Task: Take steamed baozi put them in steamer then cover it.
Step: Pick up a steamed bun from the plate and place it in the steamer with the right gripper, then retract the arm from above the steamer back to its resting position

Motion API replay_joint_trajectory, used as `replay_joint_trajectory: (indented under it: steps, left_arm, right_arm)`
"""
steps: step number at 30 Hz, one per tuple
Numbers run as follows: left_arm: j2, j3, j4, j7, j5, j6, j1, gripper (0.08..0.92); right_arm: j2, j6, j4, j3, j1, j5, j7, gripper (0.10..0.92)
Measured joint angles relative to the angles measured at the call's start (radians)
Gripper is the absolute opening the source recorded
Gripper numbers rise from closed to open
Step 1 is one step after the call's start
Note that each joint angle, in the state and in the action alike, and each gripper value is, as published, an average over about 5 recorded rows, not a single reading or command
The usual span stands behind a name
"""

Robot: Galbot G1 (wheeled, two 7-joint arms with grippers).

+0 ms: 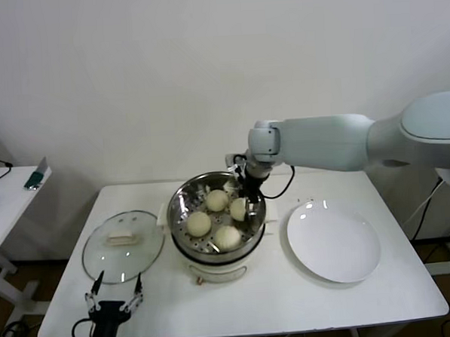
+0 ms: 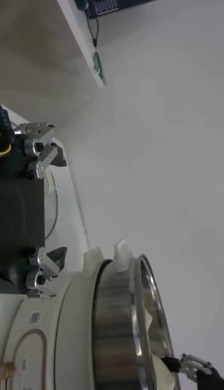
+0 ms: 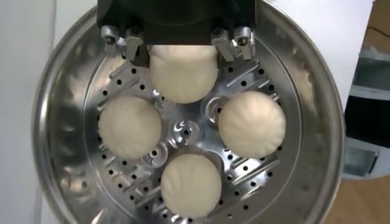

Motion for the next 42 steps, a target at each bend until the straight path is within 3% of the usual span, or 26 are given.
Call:
replay_joint_trajectory:
  steps: [11, 31, 42]
  left_arm:
    - [-0.003, 0.01, -0.005, 0.001, 0.015, 0.014, -0.013, 0.823]
    - [-0.002, 0.007, -0.006, 0.001, 0.038, 0.018, -0.011, 0.823]
    - [-0.012, 0.005, -0.014, -0.011, 0.063, 0.023, -0.013, 0.823]
  right_arm:
    - [0.0, -0.001, -0.019, 0.033, -0.029, -0.018, 0.004, 0.82]
    - [-0.12, 0.046, 0.037, 0.129, 0.054, -0.017, -0.083, 0.823]
    - [-0.331, 0.172, 0.138, 0.297, -0.038, -0.057, 0.13, 0.823]
